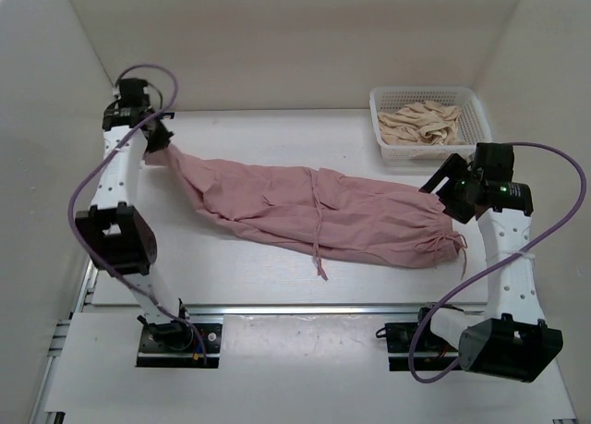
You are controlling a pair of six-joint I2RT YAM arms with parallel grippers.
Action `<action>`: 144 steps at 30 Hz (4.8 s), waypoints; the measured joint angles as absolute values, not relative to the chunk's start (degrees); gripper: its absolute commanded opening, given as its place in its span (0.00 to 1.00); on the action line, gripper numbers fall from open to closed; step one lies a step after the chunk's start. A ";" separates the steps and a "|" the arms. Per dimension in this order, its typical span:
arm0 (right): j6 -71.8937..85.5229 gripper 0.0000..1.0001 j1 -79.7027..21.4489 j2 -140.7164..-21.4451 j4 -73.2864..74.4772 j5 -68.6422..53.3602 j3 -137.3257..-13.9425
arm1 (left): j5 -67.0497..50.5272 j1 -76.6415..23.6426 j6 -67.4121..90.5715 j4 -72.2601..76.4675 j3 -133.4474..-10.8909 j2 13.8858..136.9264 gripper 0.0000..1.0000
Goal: Fold and stack the trousers
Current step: Fold the trousers
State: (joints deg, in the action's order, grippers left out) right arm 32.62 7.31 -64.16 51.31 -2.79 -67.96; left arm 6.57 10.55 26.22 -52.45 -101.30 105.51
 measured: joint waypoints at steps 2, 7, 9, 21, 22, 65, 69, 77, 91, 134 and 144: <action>32.64 0.83 7.31 -63.40 51.44 -2.79 -67.46 | 7.27 4.19 24.93 -52.38 -102.91 99.85 0.10; 32.64 0.83 7.31 -61.84 51.55 -2.81 -66.35 | 8.32 -14.74 23.97 -52.31 -101.47 90.06 0.10; 32.64 0.83 7.33 -61.12 51.53 -2.83 -65.76 | 8.27 -23.79 24.05 -52.29 -98.67 88.66 0.16; 32.69 0.84 7.44 -56.95 52.23 -2.96 -61.98 | 7.31 -51.09 27.09 -64.97 -102.98 106.83 0.67; 32.71 0.85 7.44 -56.53 52.21 -2.94 -61.98 | 8.38 -50.70 27.18 -65.58 -105.34 106.54 0.46; 29.76 0.88 7.49 -55.77 53.91 -1.21 -61.98 | 18.39 -48.16 34.65 -67.64 -131.39 133.32 0.10; 29.54 0.88 7.49 -55.77 53.91 -1.21 -61.98 | 17.78 -47.29 34.35 -67.85 -131.74 133.67 0.10; 29.50 0.88 7.49 -56.16 53.93 -1.21 -61.98 | 11.62 -45.98 34.52 -63.92 -133.60 130.02 0.10; 29.47 0.88 7.49 -55.22 54.00 -1.32 -59.96 | 3.38 -45.98 34.72 -59.68 -132.33 136.09 0.96; 28.64 0.91 7.49 -51.75 54.83 -2.00 -58.26 | 17.96 -57.41 43.72 -65.43 -128.95 133.56 0.92; 28.10 0.91 7.88 -50.74 56.23 -1.61 -58.28 | 20.32 -57.19 43.48 -65.95 -132.70 142.65 0.33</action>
State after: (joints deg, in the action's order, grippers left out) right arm 28.10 7.88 -50.74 56.23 -1.61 -58.28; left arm 20.32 -57.19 43.48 -65.95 -132.70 142.65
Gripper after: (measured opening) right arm 0.911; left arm 0.498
